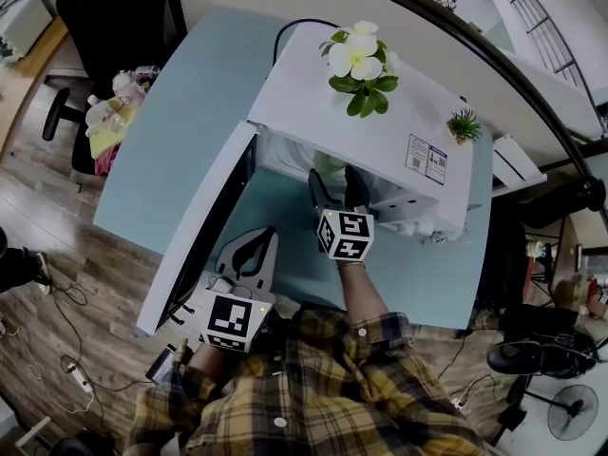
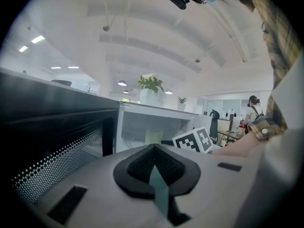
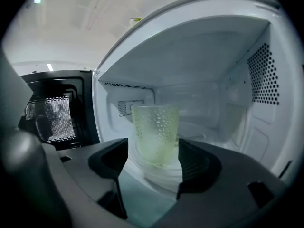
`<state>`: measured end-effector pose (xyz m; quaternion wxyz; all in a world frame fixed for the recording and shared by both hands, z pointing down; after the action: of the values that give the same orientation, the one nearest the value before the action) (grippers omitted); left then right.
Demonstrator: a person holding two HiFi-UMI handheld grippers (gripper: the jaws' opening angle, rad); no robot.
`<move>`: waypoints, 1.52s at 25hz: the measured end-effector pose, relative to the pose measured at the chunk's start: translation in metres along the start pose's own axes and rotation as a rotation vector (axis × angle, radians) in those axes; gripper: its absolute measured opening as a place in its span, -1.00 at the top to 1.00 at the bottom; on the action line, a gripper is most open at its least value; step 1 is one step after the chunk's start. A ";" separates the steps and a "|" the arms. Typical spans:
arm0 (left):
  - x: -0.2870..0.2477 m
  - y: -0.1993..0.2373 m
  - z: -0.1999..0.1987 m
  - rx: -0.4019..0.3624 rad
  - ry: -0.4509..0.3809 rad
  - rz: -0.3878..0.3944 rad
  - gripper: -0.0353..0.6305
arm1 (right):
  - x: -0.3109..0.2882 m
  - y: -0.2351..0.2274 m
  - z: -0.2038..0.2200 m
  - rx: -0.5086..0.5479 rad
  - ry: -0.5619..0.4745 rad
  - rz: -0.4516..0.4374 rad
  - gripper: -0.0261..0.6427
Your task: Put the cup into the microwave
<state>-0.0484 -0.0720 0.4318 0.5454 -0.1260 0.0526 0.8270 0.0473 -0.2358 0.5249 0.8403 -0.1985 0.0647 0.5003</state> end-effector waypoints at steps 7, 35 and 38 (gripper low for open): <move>0.003 -0.002 -0.005 -0.011 -0.015 0.014 0.92 | 0.022 0.006 -0.006 -0.019 -0.013 -0.036 -0.01; -0.004 -0.043 -0.045 -0.095 -0.095 0.124 0.92 | 0.183 0.004 -0.082 -0.022 -0.184 -0.081 0.36; -0.003 -0.046 -0.053 -0.089 -0.108 0.136 0.92 | 0.195 0.005 -0.081 -0.006 -0.168 -0.089 0.46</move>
<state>0.0032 -0.0681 0.3840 0.4837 -0.1015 -0.0049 0.8693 0.1463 -0.1067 0.3901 0.8635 -0.1609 -0.0167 0.4776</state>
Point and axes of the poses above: the fingertips, and each gripper's own axes: x backward along the fingers, y to its left, z out of its underside, the point moved 1 cm from there along x, backward along the fingers, and after that the axes turned 13 degrees about -x, right-handed, at the moved point
